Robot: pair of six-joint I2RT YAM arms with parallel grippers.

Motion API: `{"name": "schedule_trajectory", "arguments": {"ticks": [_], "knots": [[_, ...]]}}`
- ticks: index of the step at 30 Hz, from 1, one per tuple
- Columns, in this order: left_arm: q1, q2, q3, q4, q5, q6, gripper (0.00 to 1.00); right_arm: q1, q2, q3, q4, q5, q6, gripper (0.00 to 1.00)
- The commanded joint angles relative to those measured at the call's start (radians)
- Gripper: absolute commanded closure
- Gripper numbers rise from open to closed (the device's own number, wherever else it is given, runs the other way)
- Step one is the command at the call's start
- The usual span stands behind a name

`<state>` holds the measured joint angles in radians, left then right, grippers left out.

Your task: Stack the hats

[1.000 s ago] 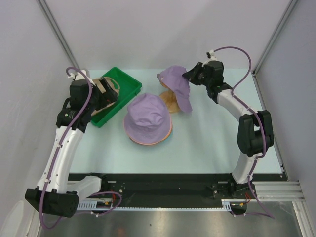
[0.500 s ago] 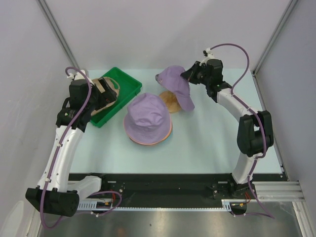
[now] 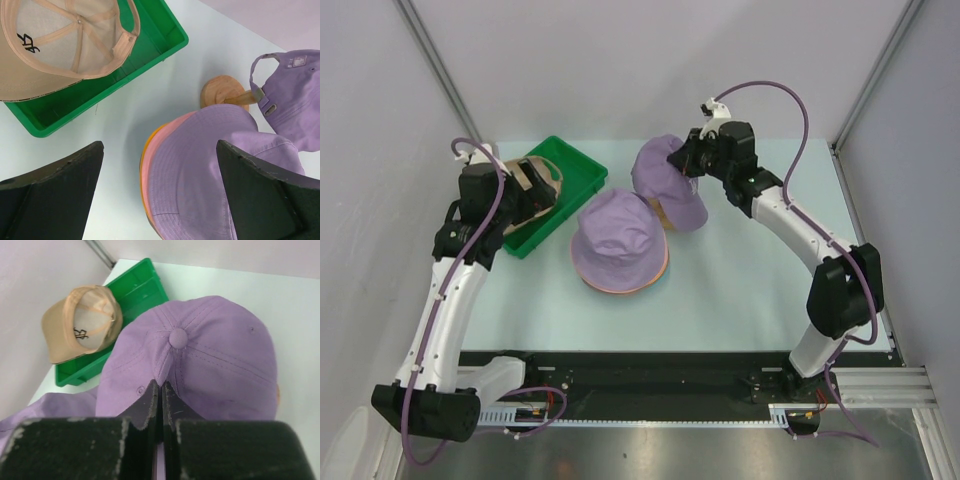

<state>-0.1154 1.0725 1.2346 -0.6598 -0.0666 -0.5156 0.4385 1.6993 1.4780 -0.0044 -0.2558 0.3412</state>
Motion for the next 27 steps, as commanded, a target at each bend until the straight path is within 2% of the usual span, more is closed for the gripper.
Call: {"name": "schedule_trajectory", "arguments": {"ticks": [1,10,13,19,22,27], "knots": [[0.010,-0.031,-0.009,0.026,0.010,-0.001,0.00,0.000,-0.053,-0.044,-0.017,0.069,-0.065,0.95],[0.010,-0.042,-0.017,0.019,0.004,0.002,0.00,0.031,-0.020,-0.035,-0.034,0.118,-0.154,0.91],[0.010,-0.043,-0.014,0.017,-0.001,0.000,0.00,0.042,-0.013,-0.024,-0.037,0.116,-0.163,0.84],[0.034,-0.023,0.003,0.031,-0.009,0.015,0.00,0.046,-0.046,-0.025,-0.063,0.119,-0.163,0.44],[0.049,0.006,0.028,0.043,-0.036,0.057,0.00,0.039,-0.078,-0.025,-0.080,0.133,-0.159,0.34],[0.068,0.102,0.054,0.049,-0.088,0.155,0.00,0.014,-0.104,-0.035,-0.089,0.144,-0.131,0.27]]}}
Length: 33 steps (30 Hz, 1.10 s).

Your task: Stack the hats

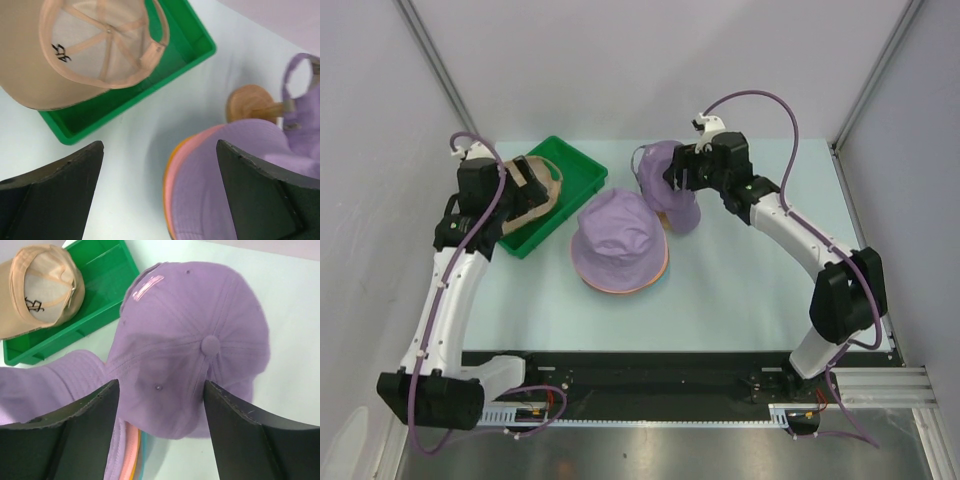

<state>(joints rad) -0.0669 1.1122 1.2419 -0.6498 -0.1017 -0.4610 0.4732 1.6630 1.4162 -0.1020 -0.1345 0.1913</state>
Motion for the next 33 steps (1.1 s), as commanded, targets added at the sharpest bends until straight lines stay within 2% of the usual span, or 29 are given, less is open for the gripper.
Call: {"name": "schedule_trajectory", "arguments": {"ticks": [1,5,12,20,28,32,33], "knots": [[0.019,0.080,0.042,0.044,-0.073,0.129,0.00,-0.031,-0.068,0.023,0.010,0.022,0.022,0.27],[0.019,0.158,0.031,0.065,-0.110,0.180,0.00,-0.056,-0.063,0.027,0.031,0.019,0.036,0.27],[0.019,0.333,0.057,0.208,-0.050,0.191,0.00,-0.116,-0.016,0.082,0.062,-0.020,0.071,0.27],[0.018,0.664,0.272,0.204,-0.027,0.211,0.00,-0.162,0.052,0.156,0.068,-0.059,0.106,0.27],[0.018,0.814,0.398,0.160,-0.033,0.219,0.01,-0.191,0.115,0.207,0.068,-0.083,0.128,0.27],[0.018,0.856,0.406,0.177,-0.016,0.213,0.11,-0.196,0.132,0.222,0.065,-0.089,0.134,0.27],[0.018,0.870,0.415,0.171,-0.018,0.209,0.22,-0.196,0.135,0.225,0.062,-0.091,0.135,0.27]]}}
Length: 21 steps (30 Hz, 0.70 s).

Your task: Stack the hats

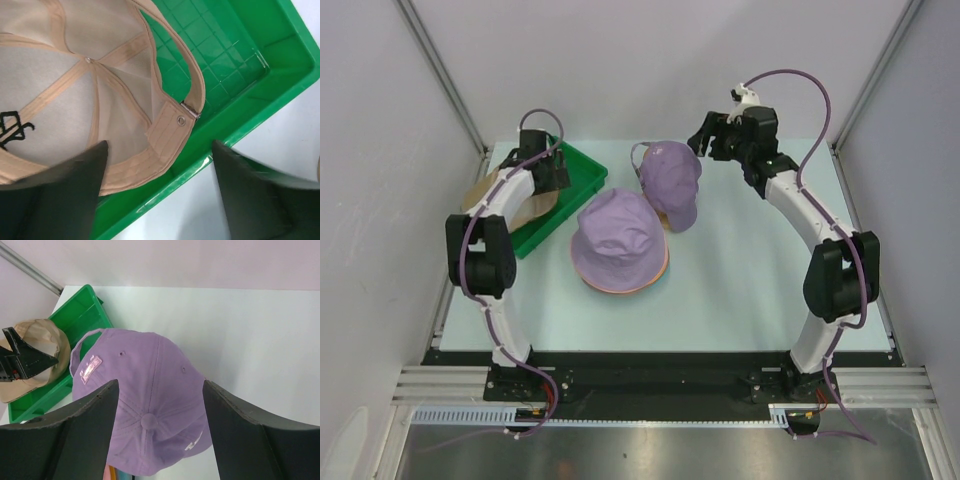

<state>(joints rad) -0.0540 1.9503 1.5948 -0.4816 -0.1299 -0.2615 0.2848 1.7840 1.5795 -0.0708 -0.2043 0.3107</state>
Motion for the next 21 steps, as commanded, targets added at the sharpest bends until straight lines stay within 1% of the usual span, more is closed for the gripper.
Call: {"name": "schedule_trajectory", "arguments": {"ticks": [1,2,3,4,5,9,10,14,17,20,21], "knots": [[0.005,0.053,0.074,-0.002,0.010,0.008,0.28,-0.007,0.015,0.065,0.026,-0.024,0.016,0.27],[0.005,0.059,0.076,-0.003,0.013,0.007,0.39,-0.007,0.018,0.068,0.026,-0.024,0.016,0.27],[0.006,0.062,0.076,-0.003,0.018,0.007,0.69,-0.009,0.020,0.071,0.023,-0.027,0.016,0.27],[0.006,0.053,0.079,0.000,0.015,0.005,0.89,-0.009,0.022,0.074,0.022,-0.032,0.015,0.27],[0.006,0.041,0.083,-0.002,0.009,-0.004,1.00,-0.010,0.022,0.077,0.017,-0.035,0.013,0.27],[0.006,-0.091,0.083,0.073,0.024,-0.031,1.00,-0.009,0.006,0.102,0.003,-0.044,0.008,0.27],[0.006,-0.147,0.099,0.080,0.024,-0.041,1.00,-0.009,-0.001,0.105,0.005,-0.049,0.014,0.27],[0.006,-0.244,0.175,0.066,0.035,-0.062,1.00,0.008,-0.034,0.128,0.011,-0.052,0.019,0.27],[0.006,-0.307,0.232,0.057,0.070,-0.108,1.00,0.037,-0.066,0.143,0.012,-0.055,0.019,0.27],[0.006,-0.375,0.252,0.106,0.118,-0.177,1.00,0.069,-0.109,0.131,0.032,-0.070,0.056,0.27],[0.006,-0.392,0.258,0.121,0.122,-0.221,1.00,0.094,-0.136,0.119,0.052,-0.072,0.067,0.27]]}}
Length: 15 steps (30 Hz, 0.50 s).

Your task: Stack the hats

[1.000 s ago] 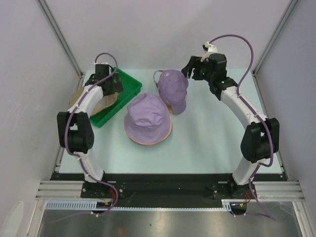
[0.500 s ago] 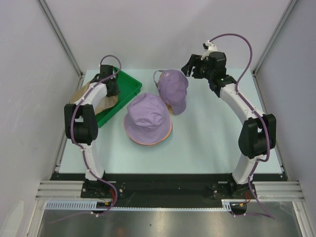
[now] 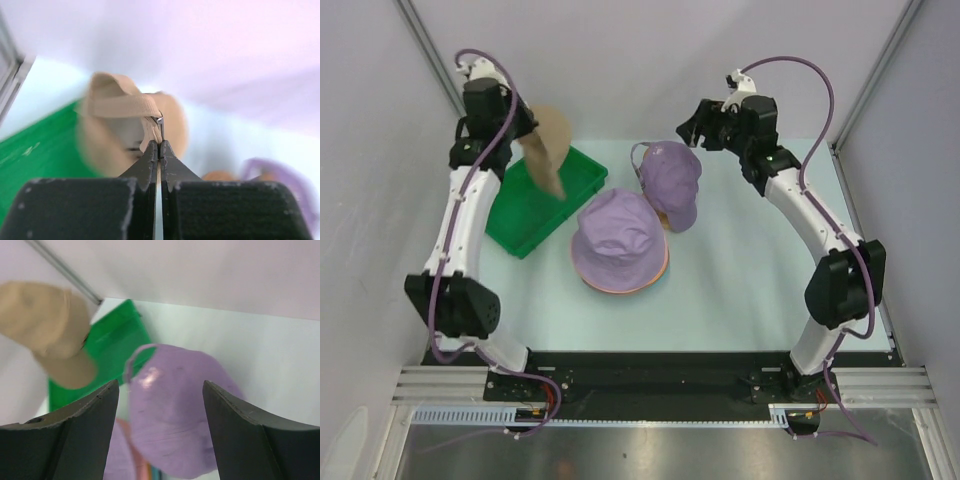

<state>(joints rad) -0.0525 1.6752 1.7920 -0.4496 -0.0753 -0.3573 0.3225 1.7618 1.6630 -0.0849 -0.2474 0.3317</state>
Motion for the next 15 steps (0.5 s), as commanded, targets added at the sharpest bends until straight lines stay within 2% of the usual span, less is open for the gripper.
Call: {"name": "schedule_trajectory", "arguments": {"ticks": [1,8,9,11,13,15], "knots": [[0.005,-0.129,0.064,0.121,0.093,-0.147,1.00,0.070,-0.131,0.009,0.074,-0.026,0.058,0.27],[-0.023,-0.195,0.073,0.239,0.224,-0.385,1.00,0.228,-0.234,-0.159,0.215,-0.010,0.182,0.27],[-0.033,-0.206,0.076,0.256,0.223,-0.393,1.00,0.246,-0.249,-0.195,0.244,-0.001,0.225,0.27],[-0.076,-0.209,0.096,0.262,0.215,-0.402,1.00,0.318,-0.294,-0.270,0.295,0.055,0.208,0.27],[-0.124,-0.206,0.127,0.244,0.207,-0.401,1.00,0.396,-0.320,-0.287,0.262,0.106,0.129,0.27],[-0.151,-0.204,0.171,0.232,0.209,-0.393,1.00,0.424,-0.329,-0.293,0.237,0.135,0.131,0.27]]}}
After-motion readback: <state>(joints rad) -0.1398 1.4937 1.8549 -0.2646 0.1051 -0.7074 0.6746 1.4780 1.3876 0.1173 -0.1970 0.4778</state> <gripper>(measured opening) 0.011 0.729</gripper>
